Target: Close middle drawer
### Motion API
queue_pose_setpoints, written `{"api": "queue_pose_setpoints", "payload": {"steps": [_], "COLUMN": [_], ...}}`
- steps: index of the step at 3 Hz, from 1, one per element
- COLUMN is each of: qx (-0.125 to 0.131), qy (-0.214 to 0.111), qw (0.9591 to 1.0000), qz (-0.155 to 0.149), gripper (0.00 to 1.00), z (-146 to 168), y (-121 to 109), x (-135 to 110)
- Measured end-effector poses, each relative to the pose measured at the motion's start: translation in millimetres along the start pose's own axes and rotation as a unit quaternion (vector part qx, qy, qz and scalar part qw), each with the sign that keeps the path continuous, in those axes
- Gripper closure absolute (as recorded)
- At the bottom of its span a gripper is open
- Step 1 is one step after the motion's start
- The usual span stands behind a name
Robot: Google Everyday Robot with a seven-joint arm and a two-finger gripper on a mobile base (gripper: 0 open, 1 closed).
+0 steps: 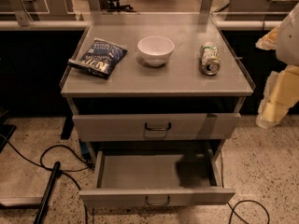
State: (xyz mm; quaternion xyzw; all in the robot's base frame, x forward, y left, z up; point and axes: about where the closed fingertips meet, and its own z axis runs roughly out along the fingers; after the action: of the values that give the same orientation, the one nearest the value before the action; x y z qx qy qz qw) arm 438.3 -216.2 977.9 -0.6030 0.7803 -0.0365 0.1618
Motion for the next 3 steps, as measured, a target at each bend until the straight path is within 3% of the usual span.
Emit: {"api": "queue_pose_setpoints", "payload": {"steps": [1,3], "qx": [0.0,0.0], "qy": [0.0,0.0], "qw": [1.0,1.0], "qz": [0.0,0.0], "gripper": [0.0,0.41], "z": [0.0,0.0], "y": [0.0,0.0], "x": [0.0,0.0]}}
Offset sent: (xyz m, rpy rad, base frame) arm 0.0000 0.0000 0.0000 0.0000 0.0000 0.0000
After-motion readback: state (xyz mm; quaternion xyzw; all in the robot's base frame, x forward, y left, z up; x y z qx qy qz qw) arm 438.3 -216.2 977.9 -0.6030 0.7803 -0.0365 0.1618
